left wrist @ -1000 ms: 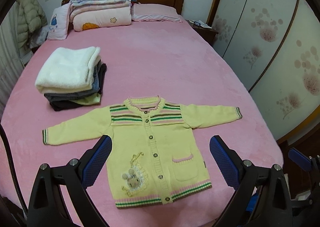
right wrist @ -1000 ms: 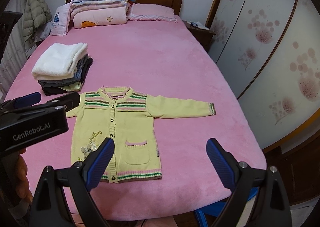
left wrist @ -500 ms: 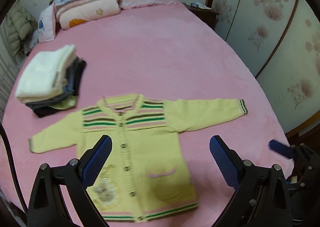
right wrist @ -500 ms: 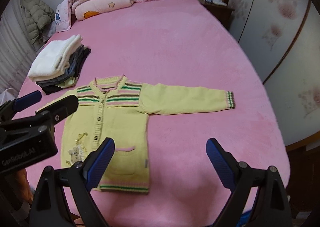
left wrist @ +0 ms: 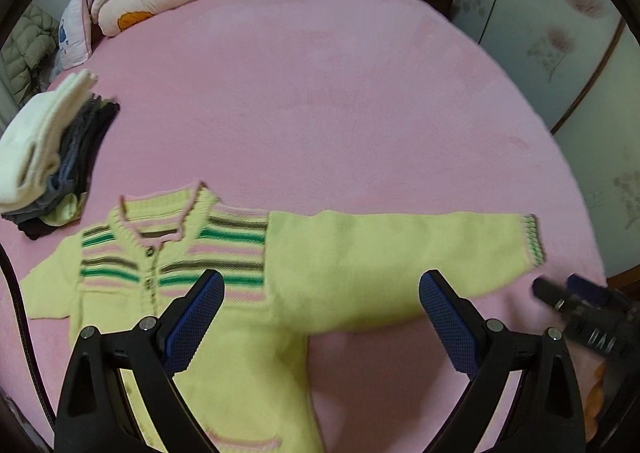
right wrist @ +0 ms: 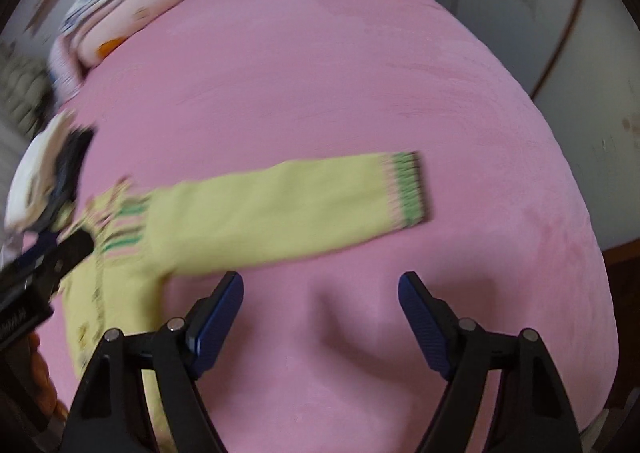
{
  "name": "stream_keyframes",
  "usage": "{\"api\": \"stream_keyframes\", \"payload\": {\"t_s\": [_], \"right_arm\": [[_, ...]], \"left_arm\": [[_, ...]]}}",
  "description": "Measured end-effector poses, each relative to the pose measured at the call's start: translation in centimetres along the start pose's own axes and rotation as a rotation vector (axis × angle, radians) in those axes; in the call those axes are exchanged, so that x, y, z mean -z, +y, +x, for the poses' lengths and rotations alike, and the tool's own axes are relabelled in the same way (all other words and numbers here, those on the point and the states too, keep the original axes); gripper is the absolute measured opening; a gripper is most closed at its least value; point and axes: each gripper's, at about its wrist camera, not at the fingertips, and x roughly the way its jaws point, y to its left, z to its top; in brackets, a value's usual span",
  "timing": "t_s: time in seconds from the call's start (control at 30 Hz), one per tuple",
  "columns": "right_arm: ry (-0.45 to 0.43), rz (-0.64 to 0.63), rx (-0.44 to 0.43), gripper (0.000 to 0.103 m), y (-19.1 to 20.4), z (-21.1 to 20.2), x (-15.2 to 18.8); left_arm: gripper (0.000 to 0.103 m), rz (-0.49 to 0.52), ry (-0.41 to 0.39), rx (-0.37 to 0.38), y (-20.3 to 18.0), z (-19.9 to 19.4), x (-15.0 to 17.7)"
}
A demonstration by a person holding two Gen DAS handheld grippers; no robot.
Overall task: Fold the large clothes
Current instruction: 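Grasp the striped cuff of a cardigan sleeve with the right gripper, then fold the held sleeve across the cardigan front with the right gripper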
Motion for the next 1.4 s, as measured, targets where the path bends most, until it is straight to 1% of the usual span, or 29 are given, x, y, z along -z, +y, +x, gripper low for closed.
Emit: {"api": "stream_keyframes", "payload": {"t_s": [0.03, 0.07, 0.13, 0.17, 0.23, 0.3, 0.33, 0.4, 0.43, 0.47, 0.53, 0.67, 0.77, 0.87, 0.9, 0.93, 0.97, 1.07, 1.1, 1.13, 1.17, 1.2, 1.23, 1.27, 1.33, 1.37, 1.4], "right_arm": [[0.006, 0.024, 0.006, 0.079, -1.2, 1.1, -0.7], [0.012, 0.041, 0.006, 0.076, -2.1, 1.8, -1.2], [0.036, 0.104, -0.024, 0.072, -4.2, 3.9, -2.1], [0.049, 0.123, -0.031, 0.072, -5.0, 4.7, -2.3], [0.077, 0.154, -0.040, 0.071, -5.9, 6.3, -2.5], [0.081, 0.164, -0.051, 0.070, -6.1, 7.0, -2.4], [0.077, 0.159, -0.050, 0.068, -6.0, 7.2, -2.4], [0.067, 0.119, -0.045, 0.051, -5.2, 7.4, -2.3], [0.070, 0.103, -0.057, 0.028, -4.8, 7.5, -2.3], [0.074, 0.093, -0.068, 0.018, -4.5, 7.5, -2.3], [0.069, 0.085, -0.066, 0.015, -3.9, 7.0, -2.3], [0.019, 0.048, -0.099, 0.014, -1.0, 3.5, -1.9], [-0.041, -0.023, -0.164, 0.014, 3.5, -0.6, -1.6], [-0.088, -0.119, -0.245, 0.014, 10.3, -4.2, -0.8], [-0.100, -0.152, -0.273, 0.014, 12.9, -4.9, -1.2], [-0.108, -0.180, -0.299, 0.014, 15.3, -5.5, -0.8], [-0.117, -0.216, -0.334, 0.014, 18.8, -6.1, -0.1], [-0.134, -0.274, -0.406, 0.014, 25.6, -6.5, 1.6], [-0.148, -0.298, -0.411, 0.015, 28.6, -5.9, 2.5], [-0.161, -0.315, -0.393, 0.019, 30.3, -5.7, 3.1], [-0.172, -0.332, -0.358, 0.027, 32.1, -5.0, 3.6], [-0.160, -0.340, -0.310, 0.031, 33.6, -4.1, 4.0], [-0.133, -0.333, -0.280, 0.033, 34.4, -3.2, 4.3], [-0.109, -0.317, -0.278, 0.033, 34.4, -2.6, 4.5], [-0.074, -0.244, -0.311, 0.033, 33.4, -1.9, 5.2], [-0.069, -0.217, -0.311, 0.033, 32.7, -1.6, 5.4], [-0.065, -0.181, -0.297, 0.033, 31.4, -1.5, 5.9]], "left_arm": [[0.095, -0.004, 0.008, -0.005, -0.3, 0.9, -0.3], [0.094, -0.011, 0.017, -0.006, -0.4, 1.7, -0.6], [0.094, -0.030, 0.031, 0.002, -0.7, 2.9, -1.0], [0.094, -0.037, 0.033, 0.005, -0.7, 3.1, -1.2], [0.094, -0.048, 0.039, 0.018, -0.8, 3.5, -1.2], [0.094, -0.054, 0.048, 0.024, -0.6, 3.7, -1.1], [0.094, -0.055, 0.054, 0.025, -0.4, 3.8, -0.9], [0.094, -0.065, 0.065, 0.024, 0.5, 3.8, -0.5], [0.094, -0.072, 0.066, 0.021, 1.0, 3.6, -0.3], [0.094, -0.082, 0.066, 0.017, 1.5, 3.3, 0.0], [0.094, -0.105, 0.062, 0.007, 3.0, 2.5, 0.8], [0.094, -0.149, 0.041, -0.042, 7.6, 0.0, 2.8], [0.094, -0.185, 0.035, -0.076, 12.3, -1.8, 4.5], [0.094, -0.227, 0.032, -0.090, 18.2, -3.4, 6.0], [0.094, -0.239, 0.028, -0.093, 20.0, -3.8, 6.4], [0.094, -0.251, 0.022, -0.098, 22.0, -4.2, 6.7], [0.094, -0.262, 0.014, -0.102, 23.8, -4.6, 6.8], [0.094, -0.288, -0.014, -0.104, 28.3, -5.3, 6.7], [0.094, -0.293, -0.023, -0.100, 29.5, -5.5, 6.8], [0.094, -0.295, -0.031, -0.093, 30.7, -5.5, 6.8], [0.094, -0.294, -0.031, -0.080, 32.0, -5.3, 6.7], [0.094, -0.291, -0.026, -0.069, 32.9, -5.0, 6.7], [0.094, -0.288, -0.020, -0.057, 33.5, -4.6, 6.7], [0.094, -0.283, -0.014, -0.042, 33.8, -4.2, 6.7], [0.094, -0.269, 0.006, 0.010, 34.2, -2.9, 6.7], [0.094, -0.260, 0.014, 0.035, 33.7, -2.2, 6.7], [0.090, -0.246, 0.027, 0.068, 33.5, -1.4, 6.7]]}}
